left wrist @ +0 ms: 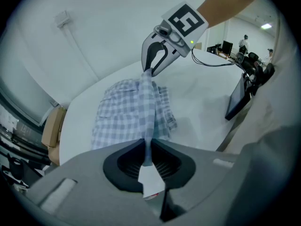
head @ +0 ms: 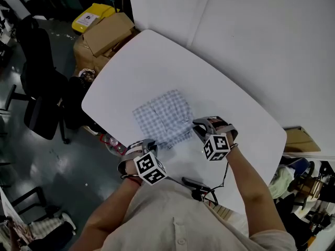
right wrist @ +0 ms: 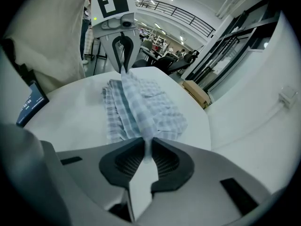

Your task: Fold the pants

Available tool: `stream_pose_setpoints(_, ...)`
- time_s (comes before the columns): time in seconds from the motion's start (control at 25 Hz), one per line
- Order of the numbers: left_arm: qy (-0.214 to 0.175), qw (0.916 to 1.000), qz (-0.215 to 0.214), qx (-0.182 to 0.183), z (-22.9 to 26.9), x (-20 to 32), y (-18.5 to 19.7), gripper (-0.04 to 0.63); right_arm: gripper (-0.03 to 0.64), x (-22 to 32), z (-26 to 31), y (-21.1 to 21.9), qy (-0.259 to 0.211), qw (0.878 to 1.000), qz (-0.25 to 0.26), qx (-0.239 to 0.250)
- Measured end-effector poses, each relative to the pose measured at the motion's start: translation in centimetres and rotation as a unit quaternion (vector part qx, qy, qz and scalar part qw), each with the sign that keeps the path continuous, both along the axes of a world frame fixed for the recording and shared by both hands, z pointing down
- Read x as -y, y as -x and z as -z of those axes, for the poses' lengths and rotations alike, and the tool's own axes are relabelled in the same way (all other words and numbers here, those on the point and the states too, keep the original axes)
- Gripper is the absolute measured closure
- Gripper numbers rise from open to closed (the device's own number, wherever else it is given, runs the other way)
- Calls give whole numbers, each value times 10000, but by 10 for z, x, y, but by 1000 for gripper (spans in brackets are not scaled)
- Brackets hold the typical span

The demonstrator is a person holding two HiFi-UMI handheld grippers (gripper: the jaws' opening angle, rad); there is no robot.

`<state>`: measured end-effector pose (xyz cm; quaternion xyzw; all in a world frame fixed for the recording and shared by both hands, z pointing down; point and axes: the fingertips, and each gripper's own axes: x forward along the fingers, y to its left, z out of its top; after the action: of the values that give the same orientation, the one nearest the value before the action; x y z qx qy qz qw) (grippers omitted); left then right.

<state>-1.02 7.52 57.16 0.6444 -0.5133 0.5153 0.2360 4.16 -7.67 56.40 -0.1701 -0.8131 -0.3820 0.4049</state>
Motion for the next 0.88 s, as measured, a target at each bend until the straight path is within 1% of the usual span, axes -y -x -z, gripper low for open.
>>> stream_pose_setpoints(0.12,76,9998,54,-152,-7,-2,-4,554,549,-3,-8,-6,-29,9998,89,-170)
stream_pose_setpoints(0.2,114,9994,101,-320,-11,-3,-7,554,537,-4,-12,-9,44,9995,92,-298)
stream_pose_setpoints(0.32,160,9982,162,-546,-14,-5,-13,527,522,-4,-12,-12,192,9990,25,-402)
stream_pose_setpoints(0.48,223,9976,96,-645,-16,-10,-24,491,512,-4,-10,-19,270,9984,-1,-496)
stream_pose_setpoints(0.68,295,9972,3,-693,-20,-18,-36,489,515,-10,-12,-31,239,9980,65,-588)
stream_pose_setpoints(0.8,381,9963,-34,-775,-24,-25,-43,489,554,-13,-16,-41,186,9977,86,-652)
stream_pose_setpoints(0.88,461,9953,-46,-853,-28,-31,-47,489,555,-16,-19,-46,192,9972,90,-710)
